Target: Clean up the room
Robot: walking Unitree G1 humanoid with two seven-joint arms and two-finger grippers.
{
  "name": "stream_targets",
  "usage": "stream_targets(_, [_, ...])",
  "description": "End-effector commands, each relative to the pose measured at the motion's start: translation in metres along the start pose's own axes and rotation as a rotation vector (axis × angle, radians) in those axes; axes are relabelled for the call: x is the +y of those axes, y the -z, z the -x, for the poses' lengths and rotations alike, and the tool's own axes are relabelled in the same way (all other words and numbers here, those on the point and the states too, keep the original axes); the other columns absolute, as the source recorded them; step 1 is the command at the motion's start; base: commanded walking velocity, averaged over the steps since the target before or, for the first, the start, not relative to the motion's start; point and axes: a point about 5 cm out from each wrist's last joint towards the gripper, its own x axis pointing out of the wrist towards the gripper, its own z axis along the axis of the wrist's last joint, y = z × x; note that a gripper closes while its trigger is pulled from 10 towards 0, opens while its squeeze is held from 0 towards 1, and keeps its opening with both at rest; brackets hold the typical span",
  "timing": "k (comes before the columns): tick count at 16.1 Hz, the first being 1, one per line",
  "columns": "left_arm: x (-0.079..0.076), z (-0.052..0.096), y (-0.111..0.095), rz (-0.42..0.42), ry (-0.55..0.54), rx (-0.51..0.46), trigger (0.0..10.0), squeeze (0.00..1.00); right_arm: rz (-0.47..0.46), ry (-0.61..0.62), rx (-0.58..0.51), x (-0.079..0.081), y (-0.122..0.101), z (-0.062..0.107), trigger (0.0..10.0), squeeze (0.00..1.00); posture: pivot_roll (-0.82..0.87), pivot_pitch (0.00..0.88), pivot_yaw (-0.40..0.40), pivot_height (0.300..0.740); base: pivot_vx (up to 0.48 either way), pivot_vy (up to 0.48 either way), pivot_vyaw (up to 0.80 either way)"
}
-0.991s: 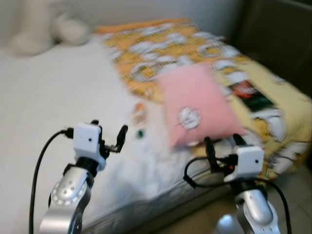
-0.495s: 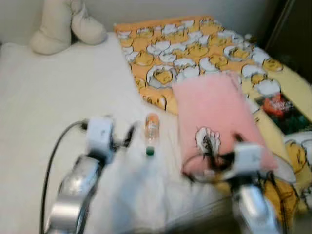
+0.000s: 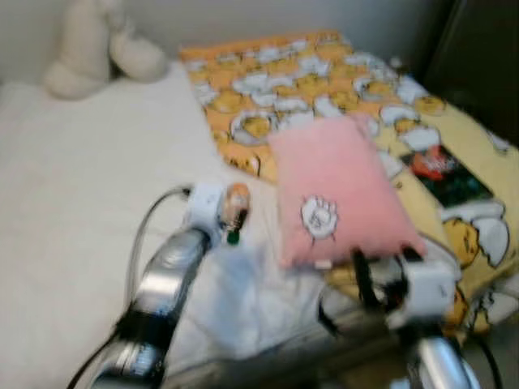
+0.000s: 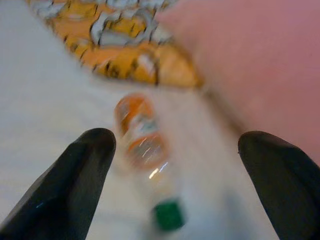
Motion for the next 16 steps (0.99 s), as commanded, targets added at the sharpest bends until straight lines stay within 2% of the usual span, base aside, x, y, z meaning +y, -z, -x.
stream_targets(1, [0.007, -0.006, 0.009, -0.015, -0.018, 0.043, 10.0, 0.0, -0.008, -0.046, -0.019, 0.004, -0.007, -0.001, 10.0, 0.0, -0.2, 0.046, 0.071, 0.74, 0.0, 0.0, 0.0])
stream_targets(4, [0.004, -0.021, 0.01, -0.045, -0.012, 0.08, 10.0, 0.0, -0.017, -0.087, 0.029, 0.009, -0.001, 0.012, 10.0, 0.0, -0.23, 0.086, 0.079, 0.74, 0.0, 0.0, 0.0])
stream_targets(6, [0.013, -0.026, 0.01, -0.081, -0.082, 0.109, 10.0, 0.0, -0.018, -0.097, 0.042, 0.01, -0.003, 0.02, 10.0, 0.0, -0.25, 0.111, 0.081, 0.74, 0.0, 0.0, 0.0])
stream_targets(10, [0.022, -0.028, 0.01, -0.043, -0.134, 0.122, 10.0, 0.0, -0.033, -0.173, 0.076, 0.018, -0.001, 0.034, 10.0, 0.0, -0.26, 0.136, 0.075, 0.74, 0.0, 0.0, 0.0])
stream_targets(12, [0.018, -0.03, 0.013, -0.016, -0.129, 0.131, 10.0, 0.0, -0.025, -0.233, 0.104, 0.025, 0.002, 0.039, 10.0, 0.0, -0.26, 0.146, 0.069, 0.74, 0.0, 0.0, 0.0])
stream_targets(16, [0.005, -0.035, 0.006, 0.026, -0.086, 0.115, 10.0, 0.0, -0.005, -0.236, 0.13, 0.02, 0.006, 0.042, 10.0, 0.0, -0.26, 0.166, 0.069, 0.74, 0.0, 0.0, 0.0])
